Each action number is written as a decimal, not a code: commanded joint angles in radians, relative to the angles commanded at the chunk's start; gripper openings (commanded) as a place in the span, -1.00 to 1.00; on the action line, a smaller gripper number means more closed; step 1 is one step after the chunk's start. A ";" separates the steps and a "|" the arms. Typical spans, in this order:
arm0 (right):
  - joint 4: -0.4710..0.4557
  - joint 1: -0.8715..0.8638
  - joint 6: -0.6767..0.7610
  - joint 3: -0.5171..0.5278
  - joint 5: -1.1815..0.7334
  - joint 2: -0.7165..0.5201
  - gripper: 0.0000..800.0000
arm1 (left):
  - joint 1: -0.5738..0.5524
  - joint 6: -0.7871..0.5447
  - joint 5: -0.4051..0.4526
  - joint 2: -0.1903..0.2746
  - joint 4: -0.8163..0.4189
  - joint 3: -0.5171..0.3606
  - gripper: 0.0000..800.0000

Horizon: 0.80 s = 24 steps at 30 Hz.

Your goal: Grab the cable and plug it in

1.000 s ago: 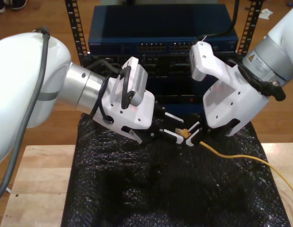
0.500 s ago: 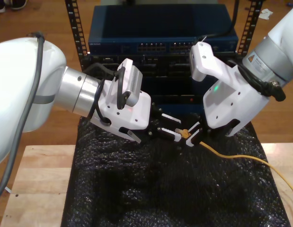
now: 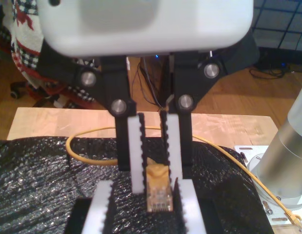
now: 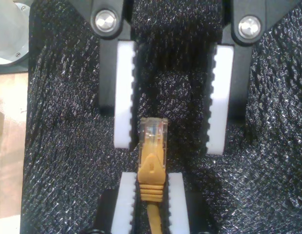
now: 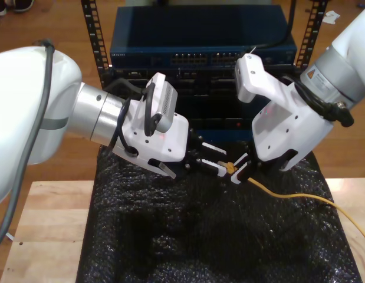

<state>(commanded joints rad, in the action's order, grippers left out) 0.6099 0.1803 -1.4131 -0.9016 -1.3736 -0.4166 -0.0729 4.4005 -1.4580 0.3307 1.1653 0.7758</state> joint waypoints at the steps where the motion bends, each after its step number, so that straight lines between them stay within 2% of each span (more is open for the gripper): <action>1: 0.000 0.000 0.000 0.000 0.003 0.000 -0.98 | 0.000 0.000 0.000 0.002 0.000 0.000 -0.31; 13: 0.000 0.000 0.000 0.000 0.003 0.000 -0.98 | 0.000 -0.003 0.002 0.002 -0.002 -0.002 -0.73; 15: 0.000 0.000 0.000 0.000 0.005 0.000 -0.98 | 0.000 -0.002 0.002 0.002 0.000 -0.002 -0.89; 18: 0.000 0.000 -0.002 0.000 0.003 0.000 -0.94 | -0.002 -0.002 0.002 0.003 0.000 -0.003 -0.93; 20: 0.000 0.000 -0.002 0.000 0.003 0.000 -0.74 | 0.000 0.000 0.002 0.003 0.000 -0.003 -0.95; 21: 0.002 0.000 -0.002 0.000 0.003 0.000 -0.50 | 0.000 0.000 0.002 0.003 0.000 -0.002 -0.96; 23: 0.026 0.000 -0.002 0.000 0.003 0.000 0.09 | 0.000 0.000 0.002 0.003 0.000 -0.002 -0.98; 24: 0.043 -0.002 -0.005 0.002 0.002 -0.002 0.30 | 0.000 0.002 0.002 0.003 0.000 -0.002 -0.98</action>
<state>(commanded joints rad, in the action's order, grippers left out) 0.6529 0.1788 -1.4177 -0.9001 -1.3721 -0.4181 -0.0729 4.4021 -1.4565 0.3337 1.1653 0.7743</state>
